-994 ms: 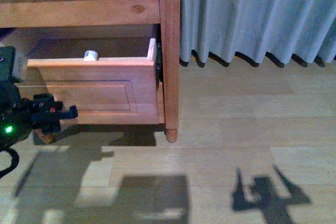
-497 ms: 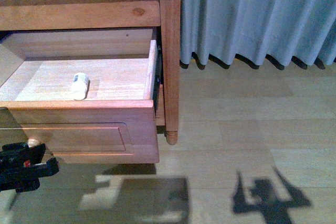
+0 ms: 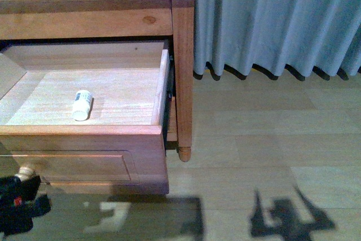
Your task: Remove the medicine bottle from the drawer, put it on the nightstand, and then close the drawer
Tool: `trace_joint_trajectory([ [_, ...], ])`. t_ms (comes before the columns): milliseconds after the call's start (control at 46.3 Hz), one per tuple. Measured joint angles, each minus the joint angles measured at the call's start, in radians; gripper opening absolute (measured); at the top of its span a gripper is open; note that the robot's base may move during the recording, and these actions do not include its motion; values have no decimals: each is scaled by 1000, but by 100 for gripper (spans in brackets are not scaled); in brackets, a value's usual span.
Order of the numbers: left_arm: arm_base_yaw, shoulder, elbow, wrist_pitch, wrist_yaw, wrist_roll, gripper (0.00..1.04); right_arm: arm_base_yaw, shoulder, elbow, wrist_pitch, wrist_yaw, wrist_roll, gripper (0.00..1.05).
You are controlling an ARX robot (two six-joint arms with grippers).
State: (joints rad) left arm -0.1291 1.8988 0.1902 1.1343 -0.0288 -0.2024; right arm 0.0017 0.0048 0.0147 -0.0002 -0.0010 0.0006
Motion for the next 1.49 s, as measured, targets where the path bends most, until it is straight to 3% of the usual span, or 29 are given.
trace_joint_trajectory([
  [173,10,-108,-23,-89,23,-14,78,0,0,0,0,0,0,98],
  [281,24,-267,-39,-240,55,-24,100,0,0,0,0,0,0,98],
  [670,87,-1083,117,-1036,249,-25,98,0,0,0,0,0,0,98],
  [735,53,-1182,60,-824,52,73,85,0,0,0,0,0,0,98],
  [778,50,-1215,38,-757,2,103,80,0,0,0,0,0,0,98],
  [930,122,-1304,-21,-696,21,163,55,0,0,0,0,0,0,98],
  [1211,125,-1417,-97,-741,34,187,5,0,0,0,0,5,0,98],
  [1492,125,-1530,-137,-816,31,191,4,0,0,0,0,3,0,98],
])
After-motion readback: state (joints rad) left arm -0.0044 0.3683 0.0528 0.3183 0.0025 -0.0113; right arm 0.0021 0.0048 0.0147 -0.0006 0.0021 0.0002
